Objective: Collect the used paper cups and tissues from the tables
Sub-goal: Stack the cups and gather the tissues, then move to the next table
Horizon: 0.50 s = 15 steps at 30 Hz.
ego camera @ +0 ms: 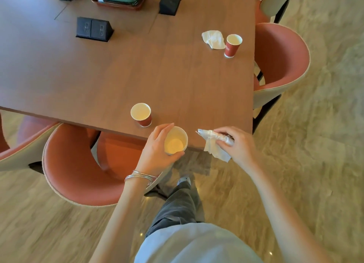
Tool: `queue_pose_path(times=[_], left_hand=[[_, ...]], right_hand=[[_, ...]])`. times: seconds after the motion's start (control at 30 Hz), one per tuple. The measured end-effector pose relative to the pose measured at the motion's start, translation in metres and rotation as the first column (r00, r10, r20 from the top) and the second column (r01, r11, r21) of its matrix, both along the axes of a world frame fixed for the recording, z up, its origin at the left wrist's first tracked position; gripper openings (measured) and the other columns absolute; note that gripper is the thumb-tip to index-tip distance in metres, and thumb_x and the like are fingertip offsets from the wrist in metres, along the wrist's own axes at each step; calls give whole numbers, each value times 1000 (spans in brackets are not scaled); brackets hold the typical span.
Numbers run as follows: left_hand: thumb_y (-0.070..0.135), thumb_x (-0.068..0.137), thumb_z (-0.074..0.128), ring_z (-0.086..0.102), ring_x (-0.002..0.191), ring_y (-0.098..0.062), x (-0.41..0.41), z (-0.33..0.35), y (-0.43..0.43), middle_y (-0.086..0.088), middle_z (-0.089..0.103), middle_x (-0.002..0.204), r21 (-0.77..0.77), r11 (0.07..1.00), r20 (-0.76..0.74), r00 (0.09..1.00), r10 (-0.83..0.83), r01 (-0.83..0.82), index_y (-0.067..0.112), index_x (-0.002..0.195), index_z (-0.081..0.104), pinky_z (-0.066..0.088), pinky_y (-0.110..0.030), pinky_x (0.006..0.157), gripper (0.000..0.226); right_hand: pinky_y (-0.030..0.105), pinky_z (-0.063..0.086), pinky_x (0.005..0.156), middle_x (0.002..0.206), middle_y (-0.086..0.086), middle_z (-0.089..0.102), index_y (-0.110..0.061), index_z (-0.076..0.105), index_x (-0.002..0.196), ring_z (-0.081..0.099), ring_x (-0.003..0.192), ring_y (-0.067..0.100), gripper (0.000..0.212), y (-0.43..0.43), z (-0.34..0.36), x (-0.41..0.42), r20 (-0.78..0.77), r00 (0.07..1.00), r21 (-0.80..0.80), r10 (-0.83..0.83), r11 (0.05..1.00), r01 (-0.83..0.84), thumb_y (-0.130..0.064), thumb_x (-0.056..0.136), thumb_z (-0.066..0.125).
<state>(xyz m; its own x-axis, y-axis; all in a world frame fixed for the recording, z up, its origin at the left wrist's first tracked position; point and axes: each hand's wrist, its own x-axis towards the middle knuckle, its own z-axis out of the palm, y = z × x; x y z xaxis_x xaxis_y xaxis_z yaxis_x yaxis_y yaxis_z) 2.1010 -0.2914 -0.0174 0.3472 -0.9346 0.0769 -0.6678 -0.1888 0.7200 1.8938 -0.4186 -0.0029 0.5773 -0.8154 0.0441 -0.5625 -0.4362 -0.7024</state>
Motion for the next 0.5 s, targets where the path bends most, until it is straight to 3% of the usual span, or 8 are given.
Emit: queue_pose_path(times=[0.23, 0.4, 0.5], left_hand=[[32, 65, 81, 35, 109, 2, 51, 4, -45, 15, 37, 125, -63, 991, 8, 993, 115, -114, 20, 134, 41, 36, -24, 88, 80], [35, 66, 79, 34, 113, 4, 87, 13, -66, 16, 36, 127, -127, 970, 7, 978, 209, -206, 23, 135, 39, 37, -24, 93, 81], [35, 66, 80, 34, 114, 4, 106, 20, -68, 15, 36, 126, -150, 950, 30, 959, 283, -276, 24, 135, 39, 34, -17, 92, 81]], right_hand=[[25, 47, 77, 100, -9, 67, -23, 66, 102, 58, 89, 5, 30, -61, -5, 61, 3, 994, 62, 111, 992, -111, -7, 77, 68], [21, 46, 77, 101, -8, 66, -22, 66, 103, 57, 89, 5, 28, -88, -9, 101, -1, 983, 98, 183, 978, -182, -9, 78, 66], [12, 42, 75, 99, -12, 65, -26, 66, 102, 54, 86, -5, 29, -99, -8, 124, 18, 975, 137, 220, 966, -221, -10, 78, 65]])
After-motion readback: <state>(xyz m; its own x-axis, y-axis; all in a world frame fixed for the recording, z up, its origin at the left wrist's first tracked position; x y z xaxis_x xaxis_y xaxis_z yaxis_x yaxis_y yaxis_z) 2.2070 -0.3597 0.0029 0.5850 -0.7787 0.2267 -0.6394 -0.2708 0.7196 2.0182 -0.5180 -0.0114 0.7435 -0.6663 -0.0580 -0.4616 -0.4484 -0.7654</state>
